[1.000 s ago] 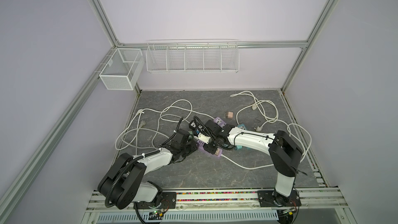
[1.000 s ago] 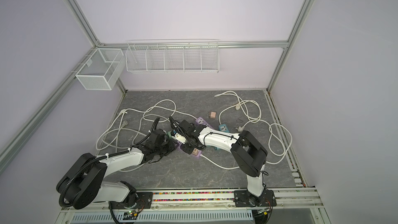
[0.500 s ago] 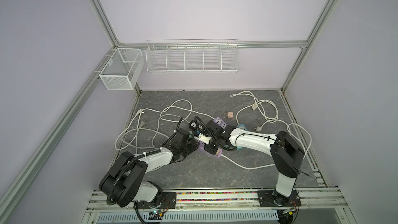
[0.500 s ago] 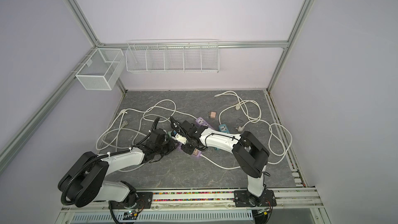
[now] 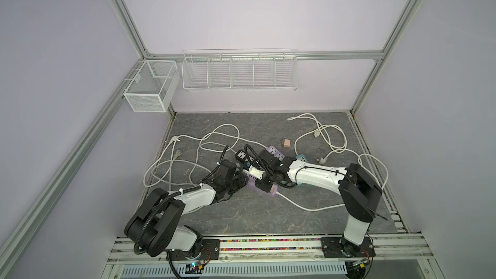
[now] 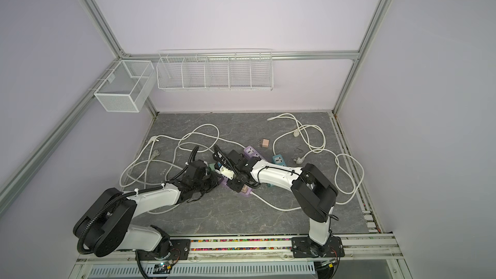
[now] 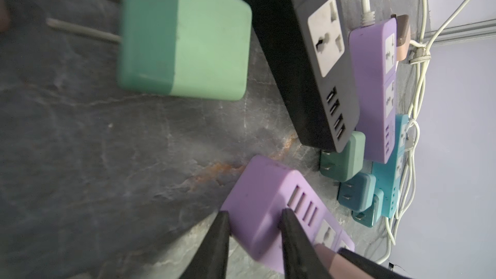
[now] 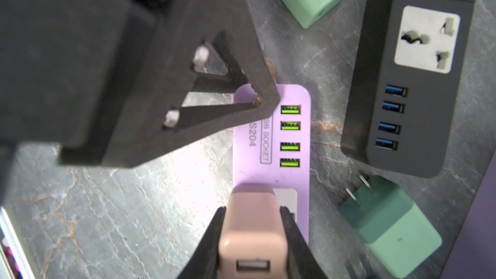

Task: Pull the plug off the socket
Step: 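Pull the pink adapter off the S204 strip with the right gripper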

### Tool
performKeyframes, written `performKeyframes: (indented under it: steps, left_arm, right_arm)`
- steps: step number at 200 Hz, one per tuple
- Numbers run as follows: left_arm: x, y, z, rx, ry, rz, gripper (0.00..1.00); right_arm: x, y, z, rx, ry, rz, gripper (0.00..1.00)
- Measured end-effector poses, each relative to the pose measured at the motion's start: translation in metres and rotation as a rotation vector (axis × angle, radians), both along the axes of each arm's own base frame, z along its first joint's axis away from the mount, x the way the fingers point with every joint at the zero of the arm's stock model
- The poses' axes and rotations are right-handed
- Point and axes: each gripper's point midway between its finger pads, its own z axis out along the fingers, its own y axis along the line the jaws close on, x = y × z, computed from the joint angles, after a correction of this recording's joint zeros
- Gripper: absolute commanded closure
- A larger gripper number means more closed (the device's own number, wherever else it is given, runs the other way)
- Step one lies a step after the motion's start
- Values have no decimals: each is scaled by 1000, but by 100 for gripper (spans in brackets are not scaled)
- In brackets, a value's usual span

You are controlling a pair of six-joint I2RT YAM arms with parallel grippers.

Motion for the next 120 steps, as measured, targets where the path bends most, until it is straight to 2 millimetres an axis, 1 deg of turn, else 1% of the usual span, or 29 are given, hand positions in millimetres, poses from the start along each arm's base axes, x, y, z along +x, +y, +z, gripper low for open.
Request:
performKeyframes:
  steps: [48, 100, 120]
  left_arm:
    - [-4, -7, 0, 21, -13, -18, 68]
    - [-5, -6, 0, 26, -24, -7, 69]
    - [-6, -4, 0, 29, -24, 0, 69]
  right_arm:
    - [-2, -6, 0, 4, 9, -7, 78]
    - [-3, -7, 1, 7, -17, -6, 80]
    - [-2, -8, 4, 20, -23, -8, 80]
